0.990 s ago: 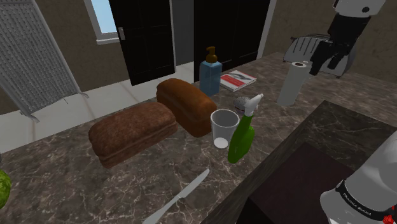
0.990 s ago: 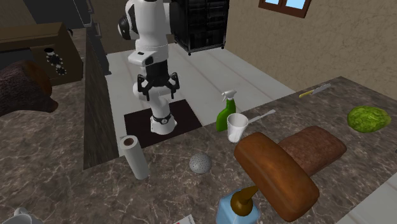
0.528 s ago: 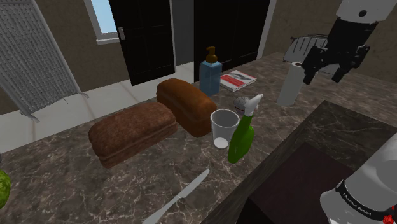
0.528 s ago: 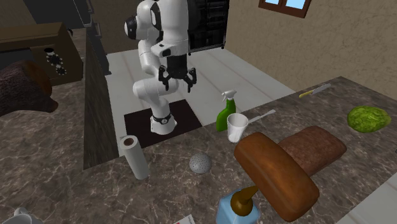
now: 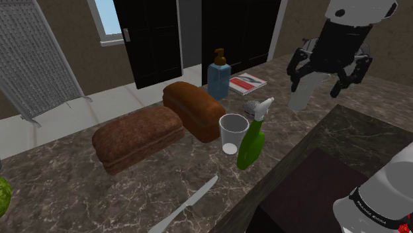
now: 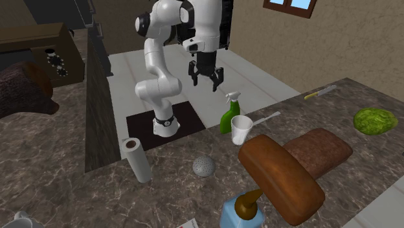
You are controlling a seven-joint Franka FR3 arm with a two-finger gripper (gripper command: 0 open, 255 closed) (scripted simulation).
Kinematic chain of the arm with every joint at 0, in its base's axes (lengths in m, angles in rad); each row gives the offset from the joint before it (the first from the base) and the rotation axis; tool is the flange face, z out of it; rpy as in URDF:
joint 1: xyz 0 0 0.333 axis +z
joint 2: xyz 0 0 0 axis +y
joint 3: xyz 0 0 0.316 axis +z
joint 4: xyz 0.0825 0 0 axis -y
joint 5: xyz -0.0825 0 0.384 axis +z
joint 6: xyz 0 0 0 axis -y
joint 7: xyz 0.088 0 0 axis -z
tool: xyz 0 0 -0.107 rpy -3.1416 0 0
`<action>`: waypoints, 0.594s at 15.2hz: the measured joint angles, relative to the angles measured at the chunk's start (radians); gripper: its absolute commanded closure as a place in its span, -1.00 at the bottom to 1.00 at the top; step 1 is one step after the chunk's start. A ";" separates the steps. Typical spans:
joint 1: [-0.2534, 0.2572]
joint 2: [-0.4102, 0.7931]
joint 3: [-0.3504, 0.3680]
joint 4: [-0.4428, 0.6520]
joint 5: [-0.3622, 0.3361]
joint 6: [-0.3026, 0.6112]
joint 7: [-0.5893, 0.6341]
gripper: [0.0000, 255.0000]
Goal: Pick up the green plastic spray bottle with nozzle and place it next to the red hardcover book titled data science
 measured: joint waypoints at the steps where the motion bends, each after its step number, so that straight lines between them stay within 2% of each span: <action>1: -0.018 0.012 0.032 0.022 0.019 -0.001 0.062 -1.00; 4: -0.085 0.065 0.137 0.094 0.070 0.012 0.250 -1.00; 9: -0.222 0.174 0.310 0.243 0.114 0.031 0.547 -1.00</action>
